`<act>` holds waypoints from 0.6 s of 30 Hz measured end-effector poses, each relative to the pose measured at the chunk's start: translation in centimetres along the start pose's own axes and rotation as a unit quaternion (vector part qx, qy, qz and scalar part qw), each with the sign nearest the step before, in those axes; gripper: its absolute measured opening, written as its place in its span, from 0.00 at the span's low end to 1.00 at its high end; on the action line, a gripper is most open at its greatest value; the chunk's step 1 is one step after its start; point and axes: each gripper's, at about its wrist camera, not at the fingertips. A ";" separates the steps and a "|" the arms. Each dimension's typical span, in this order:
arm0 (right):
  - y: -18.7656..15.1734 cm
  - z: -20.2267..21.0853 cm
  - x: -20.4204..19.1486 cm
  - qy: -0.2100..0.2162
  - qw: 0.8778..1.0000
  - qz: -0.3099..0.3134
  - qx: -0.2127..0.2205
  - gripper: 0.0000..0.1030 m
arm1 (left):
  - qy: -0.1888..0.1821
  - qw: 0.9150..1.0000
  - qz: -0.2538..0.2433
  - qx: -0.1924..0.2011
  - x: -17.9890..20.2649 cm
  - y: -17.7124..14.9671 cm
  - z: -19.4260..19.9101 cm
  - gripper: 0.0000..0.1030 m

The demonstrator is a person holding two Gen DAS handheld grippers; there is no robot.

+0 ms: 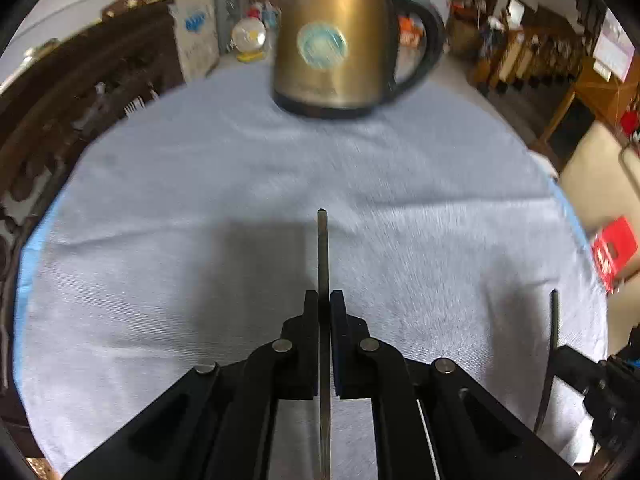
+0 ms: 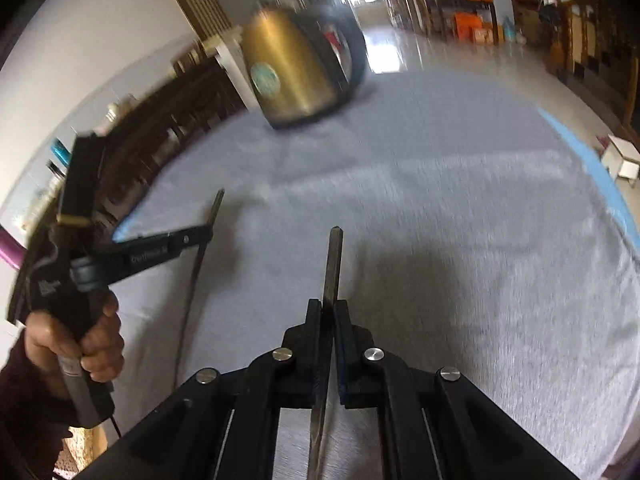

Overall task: Organize utensils
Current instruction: 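Grasp the other dark chopstick with the left gripper while the right gripper holds its chopstick, then lift both held chopsticks off the cloth and carry them toward the gray cup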

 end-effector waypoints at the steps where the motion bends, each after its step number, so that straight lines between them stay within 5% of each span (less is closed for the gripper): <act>1: 0.0 0.7 0.0 0.002 1.000 -0.002 0.012 0.07 | 0.002 1.000 0.002 0.014 -0.6 -0.2 1.3 0.05; 7: -0.4 4.9 0.2 0.012 0.996 -0.023 0.086 0.06 | 0.007 0.997 0.019 0.076 -3.6 -1.7 7.5 0.05; 18: -4.7 14.2 2.5 -0.014 0.975 -0.086 0.207 0.06 | 0.034 0.979 0.042 0.197 -6.2 -9.9 19.9 0.05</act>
Point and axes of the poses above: each gripper's, at about its wrist camera, not at the fingertips, and z roughly against the way its jaws point, x to its right, y to its top, and after that the axes turned 2 degrees about -x, right-handed
